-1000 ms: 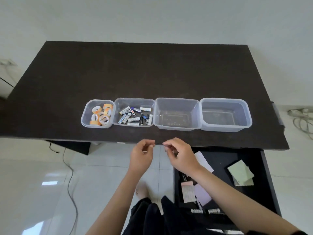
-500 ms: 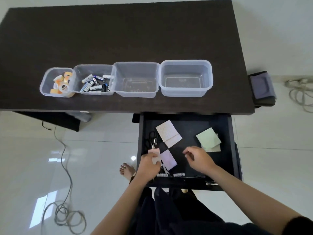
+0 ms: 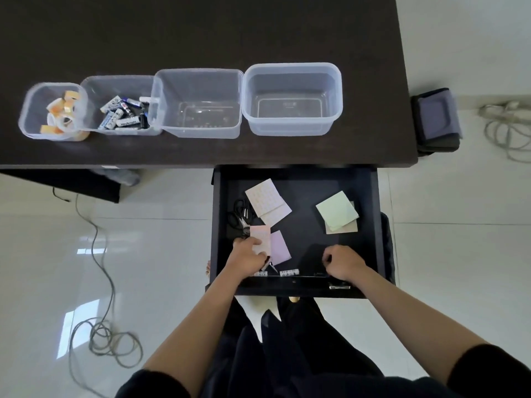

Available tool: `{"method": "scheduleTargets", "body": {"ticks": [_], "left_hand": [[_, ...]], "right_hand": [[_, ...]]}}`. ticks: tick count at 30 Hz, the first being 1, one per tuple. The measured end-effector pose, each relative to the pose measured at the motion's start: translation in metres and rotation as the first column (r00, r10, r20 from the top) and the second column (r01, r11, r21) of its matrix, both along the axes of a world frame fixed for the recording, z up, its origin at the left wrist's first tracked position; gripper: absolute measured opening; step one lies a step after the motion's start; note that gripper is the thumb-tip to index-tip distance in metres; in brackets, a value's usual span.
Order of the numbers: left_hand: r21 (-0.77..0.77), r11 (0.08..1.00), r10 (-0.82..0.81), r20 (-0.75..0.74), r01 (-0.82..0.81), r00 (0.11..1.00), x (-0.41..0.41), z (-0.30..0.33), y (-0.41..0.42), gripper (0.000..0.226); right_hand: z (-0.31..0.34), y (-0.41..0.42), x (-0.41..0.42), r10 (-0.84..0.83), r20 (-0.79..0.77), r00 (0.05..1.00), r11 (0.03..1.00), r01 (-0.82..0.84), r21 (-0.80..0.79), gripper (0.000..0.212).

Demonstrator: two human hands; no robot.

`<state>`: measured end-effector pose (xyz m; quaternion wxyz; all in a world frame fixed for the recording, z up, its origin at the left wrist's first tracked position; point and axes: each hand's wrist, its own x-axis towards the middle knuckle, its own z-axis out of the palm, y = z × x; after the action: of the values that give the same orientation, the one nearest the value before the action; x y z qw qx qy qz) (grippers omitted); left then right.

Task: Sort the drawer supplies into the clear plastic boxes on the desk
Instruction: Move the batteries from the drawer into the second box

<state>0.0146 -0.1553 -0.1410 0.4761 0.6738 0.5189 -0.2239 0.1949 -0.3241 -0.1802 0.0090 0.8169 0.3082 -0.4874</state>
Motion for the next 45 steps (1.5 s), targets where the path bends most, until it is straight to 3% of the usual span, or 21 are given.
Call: {"method": "scheduleTargets", "body": {"ticks": [4, 10, 13, 15, 18, 21, 26, 31, 37, 45], "left_hand": [[-0.064, 0.994, 0.095, 0.109, -0.088, 0.99, 0.007, -0.001, 0.0, 0.043], [-0.248, 0.963, 0.158, 0.214, -0.103, 0.964, 0.018, -0.003, 0.0, 0.046], [-0.16, 0.98, 0.154, 0.227, -0.119, 0.962, 0.014, -0.005, -0.002, 0.039], [-0.079, 0.993, 0.102, 0.197, -0.088, 0.975, 0.006, -0.011, -0.001, 0.031], [-0.078, 0.991, -0.104, 0.085, 0.111, 0.991, -0.011, -0.024, -0.001, 0.03], [-0.113, 0.93, -0.351, 0.007, 0.35, 0.936, -0.015, -0.031, -0.002, 0.037], [-0.141, 0.843, -0.533, -0.08, 0.52, 0.842, -0.01, -0.035, -0.003, 0.033], [-0.093, 0.815, -0.578, -0.092, 0.571, 0.81, -0.009, -0.04, -0.001, 0.029], [-0.076, 0.75, -0.661, -0.124, 0.657, 0.74, -0.009, -0.041, 0.004, 0.024], [-0.118, 0.824, -0.561, -0.034, 0.554, 0.827, -0.016, -0.041, 0.008, 0.017]], "right_hand": [[0.0, 0.0, -0.004, 0.1, -0.058, 0.993, 0.995, -0.101, -0.021, 0.02], [0.008, 0.006, -0.01, -0.006, -0.243, 0.97, 0.996, 0.026, 0.08, 0.028], [0.009, 0.012, -0.017, -0.005, -0.284, 0.959, 0.995, 0.032, 0.092, 0.031], [0.008, 0.014, -0.021, 0.012, -0.295, 0.955, 0.995, 0.017, 0.098, 0.034], [0.009, 0.018, -0.025, 0.052, -0.321, 0.946, 0.994, -0.02, 0.103, 0.04], [0.008, 0.02, -0.026, 0.073, -0.353, 0.933, 0.996, -0.052, 0.068, 0.042], [0.003, 0.026, -0.033, 0.224, -0.271, 0.936, 0.972, -0.234, -0.005, 0.038], [0.002, 0.034, -0.042, 0.258, -0.219, 0.941, 0.966, -0.254, 0.048, 0.033], [0.0, 0.04, -0.049, 0.217, -0.262, 0.94, 0.976, -0.209, 0.057, 0.03], [-0.003, 0.046, -0.054, 0.212, -0.315, 0.925, 0.975, -0.221, 0.007, 0.029]]}}
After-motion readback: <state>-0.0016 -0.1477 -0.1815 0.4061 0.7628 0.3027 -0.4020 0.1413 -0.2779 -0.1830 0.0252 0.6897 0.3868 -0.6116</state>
